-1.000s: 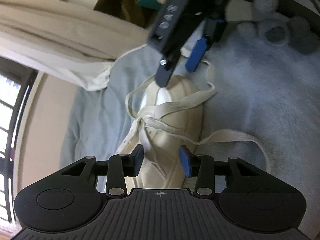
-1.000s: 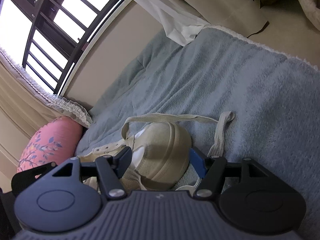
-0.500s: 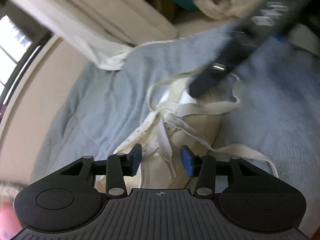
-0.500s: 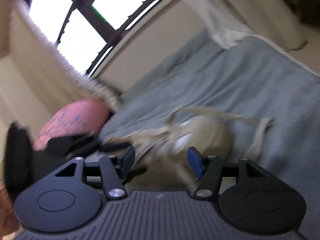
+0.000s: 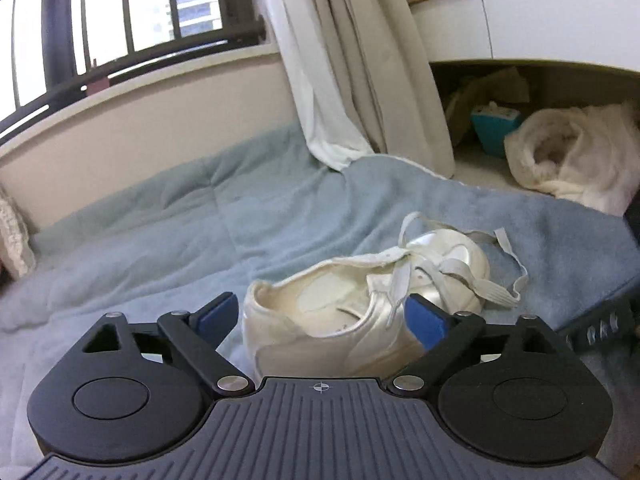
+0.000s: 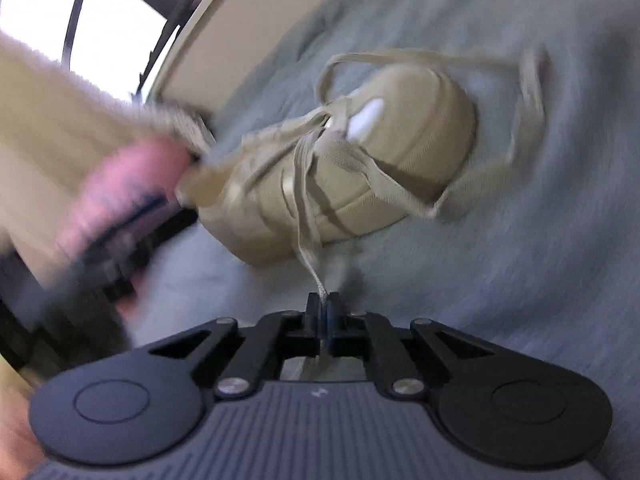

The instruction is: Lace up shoes with both hands

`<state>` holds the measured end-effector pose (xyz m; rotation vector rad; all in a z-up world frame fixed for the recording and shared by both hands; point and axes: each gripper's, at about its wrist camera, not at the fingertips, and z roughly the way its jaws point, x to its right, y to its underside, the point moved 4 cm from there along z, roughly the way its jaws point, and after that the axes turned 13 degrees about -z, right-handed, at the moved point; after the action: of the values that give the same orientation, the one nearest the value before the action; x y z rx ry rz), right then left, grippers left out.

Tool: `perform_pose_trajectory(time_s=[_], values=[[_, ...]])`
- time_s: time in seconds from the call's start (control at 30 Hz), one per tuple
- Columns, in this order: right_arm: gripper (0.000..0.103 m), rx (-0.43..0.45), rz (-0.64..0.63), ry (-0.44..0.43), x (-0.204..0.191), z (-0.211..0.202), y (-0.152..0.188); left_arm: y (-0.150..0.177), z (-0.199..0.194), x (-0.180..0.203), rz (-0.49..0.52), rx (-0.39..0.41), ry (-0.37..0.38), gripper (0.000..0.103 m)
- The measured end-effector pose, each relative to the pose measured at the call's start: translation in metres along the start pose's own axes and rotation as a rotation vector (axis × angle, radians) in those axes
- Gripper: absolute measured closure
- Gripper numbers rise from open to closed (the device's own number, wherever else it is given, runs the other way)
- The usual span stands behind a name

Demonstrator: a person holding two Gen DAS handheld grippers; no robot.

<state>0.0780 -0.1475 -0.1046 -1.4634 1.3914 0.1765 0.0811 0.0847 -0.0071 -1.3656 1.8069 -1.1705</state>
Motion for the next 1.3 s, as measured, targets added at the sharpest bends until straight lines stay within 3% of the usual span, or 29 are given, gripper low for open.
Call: perform_pose_trajectory(time_s=[0.17,0.23,0.33,0.5,0.57,0.7,0.77,0.83,0.93,1.03,1.17,1.2,1.3], values=[[0.100,0.194,0.107,-0.158,-0.016,-0.054,-0.042,-0.008,-0.005,-0.020,-0.126,0.018,0.009,0.009],[0.099,0.268,0.101,-0.172,-0.023,-0.080,-0.061,-0.011,-0.009,-0.023,-0.145,0.028,0.013,0.008],[0.099,0.298,0.038,-0.106,-0.029,-0.104,-0.074,-0.013,-0.011,-0.021,-0.155,0.032,0.041,0.007],[0.099,0.200,-0.012,-0.057,-0.028,-0.093,-0.048,-0.010,-0.013,-0.007,-0.111,0.030,0.101,0.006],[0.092,0.116,-0.068,-0.040,-0.033,-0.079,-0.032,-0.008,-0.012,0.003,-0.069,0.027,0.136,0.006],[0.058,-0.111,-0.301,0.025,-0.054,-0.065,0.004,-0.005,-0.016,0.017,-0.009,0.014,0.223,0.005],[0.058,-0.109,-0.396,0.058,-0.061,-0.074,0.010,-0.005,-0.018,0.016,-0.045,0.002,0.278,0.003],[0.054,-0.030,-0.316,0.066,-0.052,-0.088,0.003,-0.005,-0.016,0.015,-0.084,-0.014,0.317,0.002],[0.045,0.114,0.062,0.065,-0.007,-0.093,-0.014,-0.002,-0.010,0.032,-0.043,-0.036,0.341,0.002],[0.045,0.136,0.413,0.040,0.032,-0.071,-0.020,0.007,0.001,0.067,0.088,-0.069,0.395,0.002],[0.045,0.140,0.751,-0.028,0.057,-0.037,-0.007,0.033,0.017,0.107,0.303,-0.141,0.450,0.002],[0.045,0.153,0.819,-0.028,0.063,-0.030,-0.003,0.039,0.021,0.112,0.333,-0.165,0.462,0.002],[0.049,0.206,0.810,0.044,0.072,-0.019,-0.007,0.054,0.033,0.119,0.383,-0.226,0.473,0.002]])
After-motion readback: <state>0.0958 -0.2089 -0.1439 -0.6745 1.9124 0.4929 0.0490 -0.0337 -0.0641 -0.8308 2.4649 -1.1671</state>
